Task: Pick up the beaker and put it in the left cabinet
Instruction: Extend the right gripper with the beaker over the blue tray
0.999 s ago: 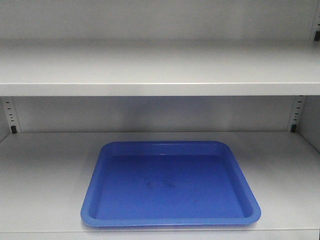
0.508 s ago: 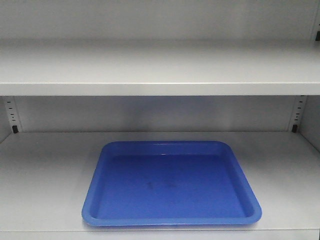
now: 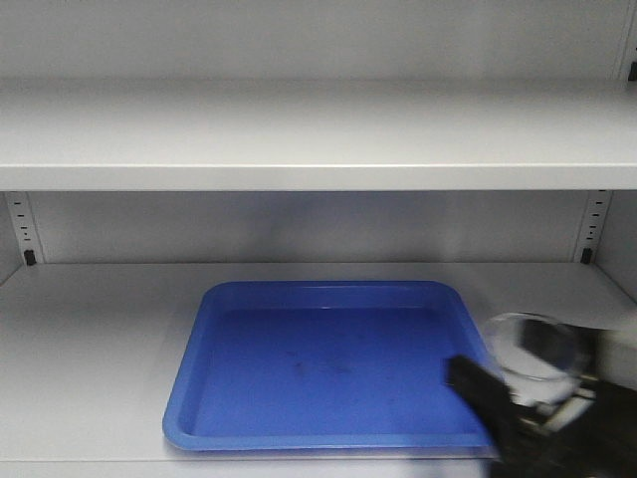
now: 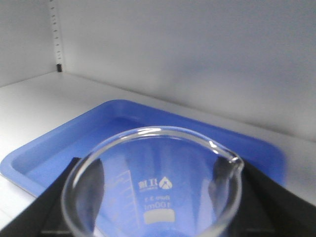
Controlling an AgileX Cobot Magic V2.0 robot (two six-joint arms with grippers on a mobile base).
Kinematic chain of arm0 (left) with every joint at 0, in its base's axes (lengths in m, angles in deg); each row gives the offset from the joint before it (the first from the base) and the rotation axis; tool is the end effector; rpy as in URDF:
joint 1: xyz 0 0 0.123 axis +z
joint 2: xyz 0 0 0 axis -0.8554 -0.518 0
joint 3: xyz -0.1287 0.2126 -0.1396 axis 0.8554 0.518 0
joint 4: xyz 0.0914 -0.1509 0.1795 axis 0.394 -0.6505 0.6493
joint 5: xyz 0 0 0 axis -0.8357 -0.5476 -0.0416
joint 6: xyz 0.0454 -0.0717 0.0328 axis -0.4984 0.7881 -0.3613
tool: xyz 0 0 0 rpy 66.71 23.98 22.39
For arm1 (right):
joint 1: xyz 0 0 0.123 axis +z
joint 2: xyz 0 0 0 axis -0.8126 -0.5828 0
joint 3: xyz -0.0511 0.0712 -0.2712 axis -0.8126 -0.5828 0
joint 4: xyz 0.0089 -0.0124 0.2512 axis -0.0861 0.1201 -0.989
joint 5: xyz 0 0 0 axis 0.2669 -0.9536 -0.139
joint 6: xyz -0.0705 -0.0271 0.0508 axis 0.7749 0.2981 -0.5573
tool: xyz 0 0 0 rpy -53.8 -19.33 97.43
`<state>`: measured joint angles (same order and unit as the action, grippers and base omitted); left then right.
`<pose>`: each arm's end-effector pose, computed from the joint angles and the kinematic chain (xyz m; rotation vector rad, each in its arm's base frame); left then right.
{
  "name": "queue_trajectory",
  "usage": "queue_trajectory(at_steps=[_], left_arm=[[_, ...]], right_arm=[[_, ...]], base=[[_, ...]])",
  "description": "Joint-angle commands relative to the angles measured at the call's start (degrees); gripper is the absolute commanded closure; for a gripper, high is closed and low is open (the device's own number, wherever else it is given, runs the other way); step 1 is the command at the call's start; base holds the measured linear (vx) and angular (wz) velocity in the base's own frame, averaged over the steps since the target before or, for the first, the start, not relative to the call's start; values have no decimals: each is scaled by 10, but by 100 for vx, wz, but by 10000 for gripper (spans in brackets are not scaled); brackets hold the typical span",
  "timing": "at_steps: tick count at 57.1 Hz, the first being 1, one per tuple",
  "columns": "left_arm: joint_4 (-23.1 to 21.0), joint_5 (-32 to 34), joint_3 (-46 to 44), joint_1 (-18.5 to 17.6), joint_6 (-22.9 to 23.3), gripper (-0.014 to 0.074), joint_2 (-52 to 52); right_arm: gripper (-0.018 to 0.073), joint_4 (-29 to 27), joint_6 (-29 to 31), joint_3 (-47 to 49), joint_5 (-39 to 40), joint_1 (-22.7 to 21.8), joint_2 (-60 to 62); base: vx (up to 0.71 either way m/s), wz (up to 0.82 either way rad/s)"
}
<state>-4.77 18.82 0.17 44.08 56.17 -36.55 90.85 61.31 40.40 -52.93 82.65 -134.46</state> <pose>0.0550 -0.0144 0.2023 0.2442 1.4961 -0.1529 0.1812 0.1012 0.3310 -0.5247 1.6242 0.3239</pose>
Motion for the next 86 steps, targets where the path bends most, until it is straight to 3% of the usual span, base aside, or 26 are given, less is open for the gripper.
queue_trajectory(at_steps=[1,13,25,46,58,78,86], left_arm=[[-5,48,9,-2,2,595,10],[-5,48,9,-2,2,595,10],[-5,48,9,-2,2,595,10],[-5,48,9,-2,2,595,10],[-5,48,9,-2,2,595,10],[-5,48,9,-2,2,595,10],[-5,48,9,-2,2,595,10]], right_arm=[[564,-43,0,45,106,-2,-78],[564,-68,45,160,122,-2,-250],[564,-72,49,275,123,-2,-381],[520,-72,51,316,182,-2,-465],[405,-72,51,316,176,-2,-470],[82,-73,51,316,179,-2,-470],[-2,-73,51,316,183,-2,-470]], base=[[0,0],[0,0],[0,0],[0,0],[0,0],[0,0],[0,0]])
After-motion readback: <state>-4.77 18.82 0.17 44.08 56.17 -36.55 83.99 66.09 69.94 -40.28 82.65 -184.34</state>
